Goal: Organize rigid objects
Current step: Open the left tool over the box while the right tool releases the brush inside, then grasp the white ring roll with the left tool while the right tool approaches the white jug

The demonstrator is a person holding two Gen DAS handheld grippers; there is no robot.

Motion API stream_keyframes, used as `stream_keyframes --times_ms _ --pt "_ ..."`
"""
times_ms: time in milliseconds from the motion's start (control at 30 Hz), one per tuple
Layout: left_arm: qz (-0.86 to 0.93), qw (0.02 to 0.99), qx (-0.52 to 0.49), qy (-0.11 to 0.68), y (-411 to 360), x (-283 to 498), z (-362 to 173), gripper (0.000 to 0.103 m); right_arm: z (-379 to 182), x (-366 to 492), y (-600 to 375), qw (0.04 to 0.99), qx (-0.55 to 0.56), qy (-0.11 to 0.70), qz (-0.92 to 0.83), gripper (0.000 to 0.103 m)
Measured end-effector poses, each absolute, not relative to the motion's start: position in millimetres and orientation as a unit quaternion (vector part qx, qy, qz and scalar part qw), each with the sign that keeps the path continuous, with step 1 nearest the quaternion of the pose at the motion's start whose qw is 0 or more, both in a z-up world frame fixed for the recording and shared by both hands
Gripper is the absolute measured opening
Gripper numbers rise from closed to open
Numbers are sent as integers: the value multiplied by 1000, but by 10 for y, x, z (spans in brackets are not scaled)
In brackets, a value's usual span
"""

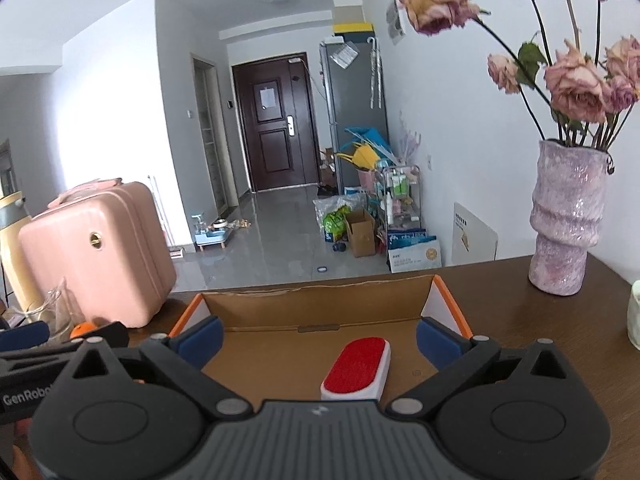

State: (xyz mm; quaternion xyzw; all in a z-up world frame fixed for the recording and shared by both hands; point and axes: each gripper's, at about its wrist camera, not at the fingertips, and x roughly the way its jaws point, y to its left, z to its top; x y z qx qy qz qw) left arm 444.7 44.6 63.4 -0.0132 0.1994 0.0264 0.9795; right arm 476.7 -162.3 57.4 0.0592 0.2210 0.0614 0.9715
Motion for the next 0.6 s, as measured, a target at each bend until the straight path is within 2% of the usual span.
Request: stream_keyframes --times_ms 600 --pt "34 982 -13 183 493 3710 660 103 652 3980 -1781 979 32 182 80 103"
